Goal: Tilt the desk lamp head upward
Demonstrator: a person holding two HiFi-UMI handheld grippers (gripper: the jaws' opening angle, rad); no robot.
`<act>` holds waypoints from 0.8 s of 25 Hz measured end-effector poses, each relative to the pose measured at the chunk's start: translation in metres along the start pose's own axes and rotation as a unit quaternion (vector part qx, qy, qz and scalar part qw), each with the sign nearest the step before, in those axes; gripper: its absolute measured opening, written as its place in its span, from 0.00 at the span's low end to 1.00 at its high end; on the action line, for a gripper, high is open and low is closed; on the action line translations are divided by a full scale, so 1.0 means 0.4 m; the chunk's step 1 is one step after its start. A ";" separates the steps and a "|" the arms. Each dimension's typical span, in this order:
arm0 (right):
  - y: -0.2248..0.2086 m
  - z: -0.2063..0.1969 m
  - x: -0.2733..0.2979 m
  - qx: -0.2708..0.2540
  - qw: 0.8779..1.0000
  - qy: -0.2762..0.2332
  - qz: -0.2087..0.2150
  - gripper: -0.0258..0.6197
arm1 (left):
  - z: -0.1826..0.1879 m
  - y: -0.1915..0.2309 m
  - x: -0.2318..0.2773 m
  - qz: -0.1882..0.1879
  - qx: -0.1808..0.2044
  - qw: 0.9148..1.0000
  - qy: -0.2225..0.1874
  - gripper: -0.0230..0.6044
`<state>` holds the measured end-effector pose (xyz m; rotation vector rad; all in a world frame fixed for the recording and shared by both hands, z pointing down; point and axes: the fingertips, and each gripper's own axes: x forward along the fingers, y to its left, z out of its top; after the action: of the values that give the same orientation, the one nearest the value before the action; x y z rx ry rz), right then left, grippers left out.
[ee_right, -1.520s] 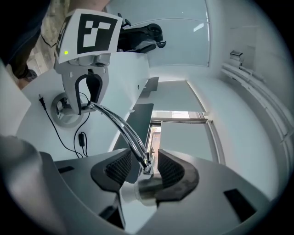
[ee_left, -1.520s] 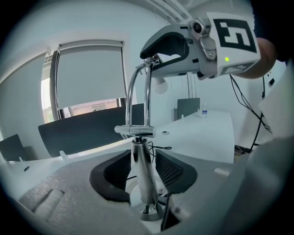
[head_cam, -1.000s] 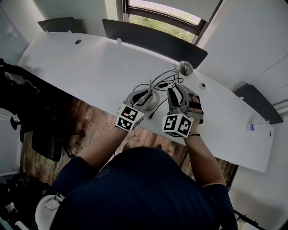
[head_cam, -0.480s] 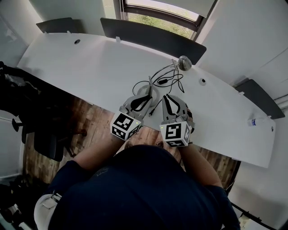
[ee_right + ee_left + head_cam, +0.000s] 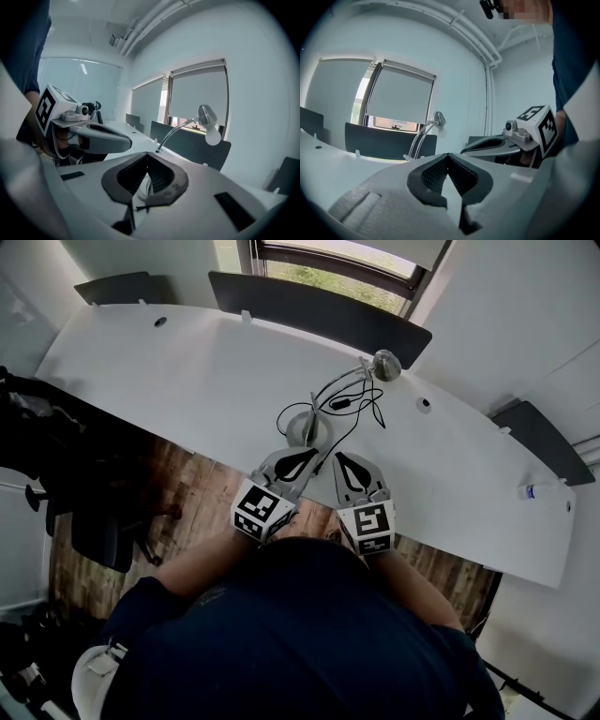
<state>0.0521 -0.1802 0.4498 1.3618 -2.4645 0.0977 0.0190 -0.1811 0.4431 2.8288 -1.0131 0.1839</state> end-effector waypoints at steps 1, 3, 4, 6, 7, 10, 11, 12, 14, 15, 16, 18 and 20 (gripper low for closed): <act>0.005 -0.009 -0.001 0.001 1.000 -0.001 0.005 0.06 | -0.004 -0.007 -0.001 -0.003 0.001 1.000 0.002 0.05; 0.014 -0.024 -0.001 -0.005 1.000 0.000 0.013 0.06 | -0.015 -0.020 -0.003 -0.010 0.004 1.000 0.007 0.05; 0.019 -0.028 -0.001 -0.007 1.000 0.000 0.017 0.06 | -0.021 -0.025 -0.004 -0.013 0.006 1.000 0.010 0.05; 0.025 -0.034 -0.003 -0.004 1.000 0.001 0.023 0.06 | -0.030 -0.032 -0.006 -0.017 0.008 1.000 0.015 0.05; 0.028 -0.036 -0.003 0.000 1.000 0.001 0.026 0.06 | -0.033 -0.035 -0.007 -0.017 0.008 1.000 0.016 0.05; 0.034 -0.044 -0.004 0.027 0.999 -0.005 0.040 0.06 | -0.038 -0.036 -0.011 -0.015 0.008 1.000 0.016 0.05; 0.035 -0.047 -0.005 0.035 0.998 -0.007 0.043 0.06 | -0.040 -0.036 -0.012 -0.014 0.008 1.000 0.017 0.05; 0.036 -0.050 -0.005 0.038 0.998 -0.006 0.045 0.06 | -0.041 -0.036 -0.012 -0.014 0.008 1.000 0.017 0.05; 0.037 -0.054 -0.006 0.030 0.999 -0.003 0.043 0.06 | -0.043 -0.037 -0.012 -0.013 0.008 1.000 0.017 0.05; 0.037 -0.055 -0.006 0.025 0.999 -0.002 0.042 0.06 | -0.044 -0.037 -0.013 -0.012 0.008 1.000 0.017 0.05; 0.038 -0.055 -0.007 0.022 0.999 -0.001 0.041 0.06 | -0.044 -0.038 -0.013 -0.012 0.009 1.000 0.017 0.05; 0.040 -0.052 -0.009 0.023 0.999 -0.003 0.040 0.06 | -0.043 -0.040 -0.016 -0.013 0.010 1.000 0.018 0.05; 0.040 -0.049 -0.011 0.023 0.999 -0.005 0.040 0.06 | -0.042 -0.041 -0.017 -0.013 0.010 1.000 0.018 0.05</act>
<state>0.0456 -0.1637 0.4686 1.2845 -2.5398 0.1694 0.0230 -0.1615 0.4571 2.8443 -0.9735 0.2433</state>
